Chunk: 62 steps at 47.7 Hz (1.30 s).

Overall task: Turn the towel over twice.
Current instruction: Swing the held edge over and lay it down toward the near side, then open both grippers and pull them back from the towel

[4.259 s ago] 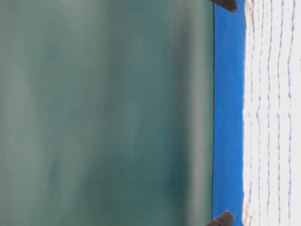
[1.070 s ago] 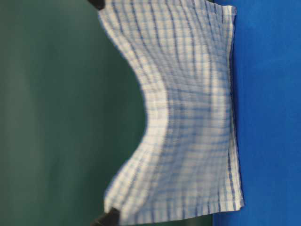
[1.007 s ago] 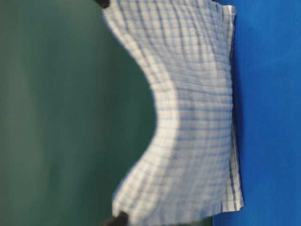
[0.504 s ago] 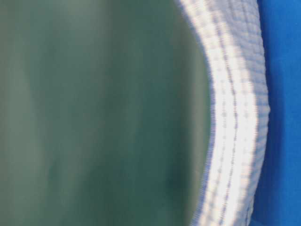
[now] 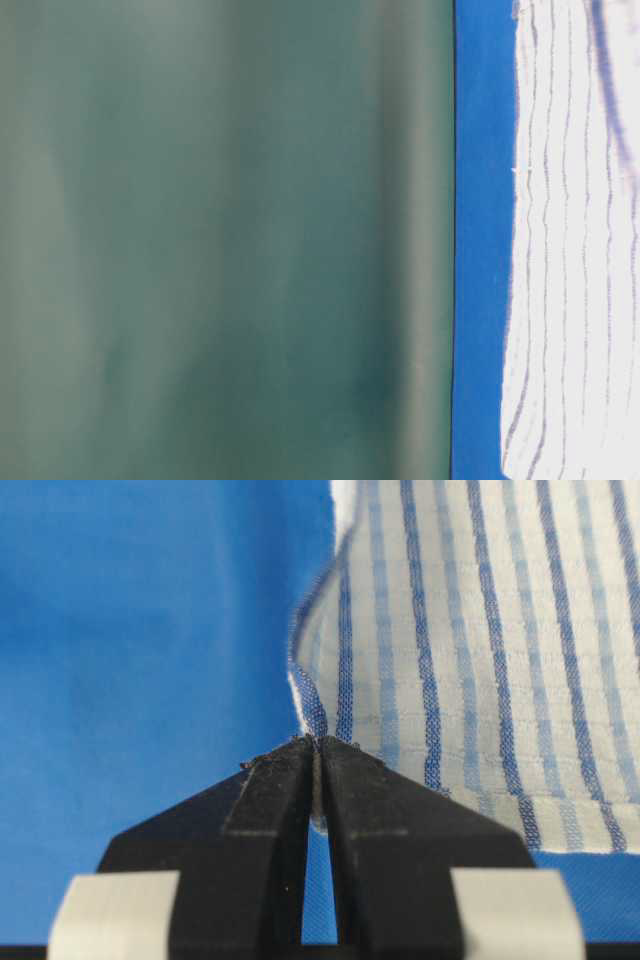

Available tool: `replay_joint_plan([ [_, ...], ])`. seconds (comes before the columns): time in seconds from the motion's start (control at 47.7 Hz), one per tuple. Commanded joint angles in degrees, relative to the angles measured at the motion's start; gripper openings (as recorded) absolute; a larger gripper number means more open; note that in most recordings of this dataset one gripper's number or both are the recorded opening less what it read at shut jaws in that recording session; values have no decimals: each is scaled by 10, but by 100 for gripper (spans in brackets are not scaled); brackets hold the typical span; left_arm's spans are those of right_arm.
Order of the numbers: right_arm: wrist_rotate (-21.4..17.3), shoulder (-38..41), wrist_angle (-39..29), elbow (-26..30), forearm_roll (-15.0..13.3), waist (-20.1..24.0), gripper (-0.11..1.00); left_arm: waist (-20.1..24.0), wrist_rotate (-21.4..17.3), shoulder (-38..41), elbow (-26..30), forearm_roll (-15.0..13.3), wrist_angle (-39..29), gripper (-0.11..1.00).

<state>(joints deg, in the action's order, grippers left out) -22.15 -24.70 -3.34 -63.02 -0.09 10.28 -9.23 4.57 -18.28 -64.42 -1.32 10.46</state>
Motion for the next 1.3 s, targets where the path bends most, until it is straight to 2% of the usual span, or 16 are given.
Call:
replay_joint_plan([
  [0.0,-3,11,8,8,1,4,5,-2,-1,4,13,-1,7,3],
  [0.441,-5,35,6,12,1,6,5,-3,-1,19,18,0,8,5],
  [0.525,-5,35,6,13,1,6,5,-4,-1,19,19,-1,8,10],
  [0.713,-6,35,5,19,1,6,6,-9,-1,19,22,-1,4,37],
  [0.755,-5,35,2,21,1,6,12,-11,-1,18,24,-1,3,45],
  [0.86,-4,34,-15,29,-1,7,44,-12,-3,11,28,-1,-4,65],
  [0.923,1,31,-30,35,-3,7,60,-11,-4,3,31,0,-14,71],
  [0.965,2,27,-39,40,-4,7,67,-12,-5,-7,34,0,-24,74],
  [1.07,4,7,-55,49,-14,5,61,-12,-7,-29,40,0,-44,75],
  [1.28,4,-62,-60,56,-53,-11,62,-2,-8,-99,45,0,-55,76],
])
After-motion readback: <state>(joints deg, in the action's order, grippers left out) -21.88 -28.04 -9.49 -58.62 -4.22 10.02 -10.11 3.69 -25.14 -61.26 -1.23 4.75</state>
